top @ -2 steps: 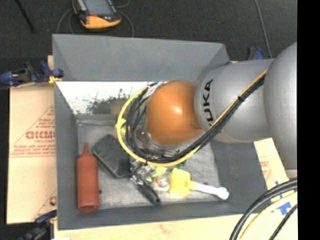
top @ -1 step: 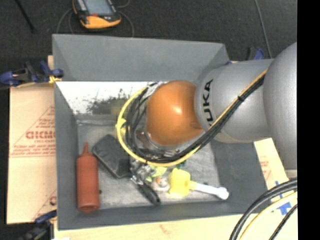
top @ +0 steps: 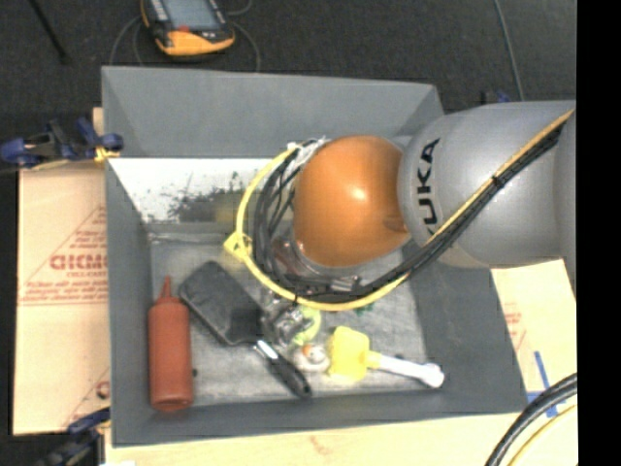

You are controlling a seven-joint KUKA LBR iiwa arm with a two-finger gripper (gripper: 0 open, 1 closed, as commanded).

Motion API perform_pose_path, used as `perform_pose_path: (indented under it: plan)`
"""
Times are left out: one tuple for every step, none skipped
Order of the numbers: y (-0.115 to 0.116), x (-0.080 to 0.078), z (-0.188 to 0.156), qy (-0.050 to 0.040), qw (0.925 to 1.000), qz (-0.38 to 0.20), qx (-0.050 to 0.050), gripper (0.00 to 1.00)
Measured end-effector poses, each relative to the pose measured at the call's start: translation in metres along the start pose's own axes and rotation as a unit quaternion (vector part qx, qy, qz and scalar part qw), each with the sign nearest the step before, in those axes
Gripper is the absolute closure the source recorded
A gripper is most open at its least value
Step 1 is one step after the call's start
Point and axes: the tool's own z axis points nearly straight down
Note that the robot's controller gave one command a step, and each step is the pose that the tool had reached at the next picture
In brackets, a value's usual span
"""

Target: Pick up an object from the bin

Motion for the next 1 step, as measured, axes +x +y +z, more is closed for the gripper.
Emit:
perform_pose_path:
  plan:
    - [-0.0023,0.0138,0.0636,-0.0113,0.9998,-0.013,0.004,0.00]
